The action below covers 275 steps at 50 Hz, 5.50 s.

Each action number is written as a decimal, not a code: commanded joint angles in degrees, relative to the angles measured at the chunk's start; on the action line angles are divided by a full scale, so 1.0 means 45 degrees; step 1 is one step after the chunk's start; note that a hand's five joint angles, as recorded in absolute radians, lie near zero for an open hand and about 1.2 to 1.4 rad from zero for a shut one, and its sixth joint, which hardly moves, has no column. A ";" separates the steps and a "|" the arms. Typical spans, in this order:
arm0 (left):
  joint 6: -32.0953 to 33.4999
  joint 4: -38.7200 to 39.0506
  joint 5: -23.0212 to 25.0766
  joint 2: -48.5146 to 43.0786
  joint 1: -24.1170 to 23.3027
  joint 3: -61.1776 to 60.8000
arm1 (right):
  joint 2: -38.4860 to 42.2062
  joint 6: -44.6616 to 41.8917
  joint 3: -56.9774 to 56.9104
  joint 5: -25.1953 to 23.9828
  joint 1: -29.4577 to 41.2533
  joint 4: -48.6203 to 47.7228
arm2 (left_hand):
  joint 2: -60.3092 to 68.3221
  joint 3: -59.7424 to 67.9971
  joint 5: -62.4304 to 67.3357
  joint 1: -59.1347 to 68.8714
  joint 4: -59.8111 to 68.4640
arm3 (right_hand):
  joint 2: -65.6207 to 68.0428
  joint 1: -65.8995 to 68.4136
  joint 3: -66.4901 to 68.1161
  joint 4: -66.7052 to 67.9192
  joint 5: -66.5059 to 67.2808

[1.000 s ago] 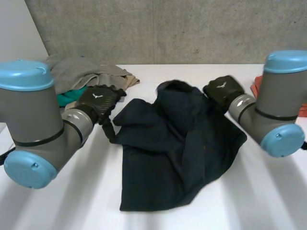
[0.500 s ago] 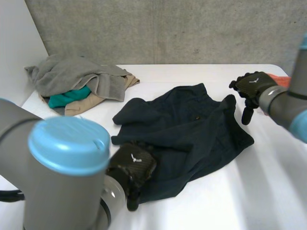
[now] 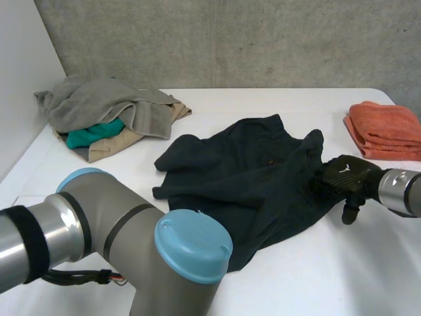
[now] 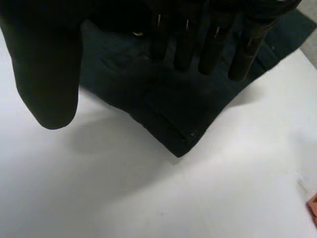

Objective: Fold the laundry.

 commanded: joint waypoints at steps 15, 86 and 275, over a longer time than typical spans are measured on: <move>0.0388 0.0980 0.0037 0.1296 0.1306 0.0929 | 0.0553 0.3769 0.0869 0.0118 0.0252 -0.5152 | 1.0442 1.0569 1.0537 1.0036 1.0519 | 1.2059 1.2015 1.2041 1.2236 1.2493; -0.0551 -0.0326 0.2342 -0.3487 0.7459 1.1948 | 0.4303 0.7914 -1.0147 0.6370 0.4159 -0.3380 | -0.5113 -0.4986 -0.5018 -0.5519 -0.5036 | -0.3497 -0.3541 -0.3514 -0.3320 -0.3063; 0.3337 -0.0935 -0.0685 -0.4735 0.4842 1.1535 | 0.4867 0.5120 -0.5614 0.4042 0.3553 -0.8669 | -0.5113 -0.4986 -0.5018 -0.5519 -0.5036 | -0.3497 -0.3541 -0.3514 -0.3320 -0.3063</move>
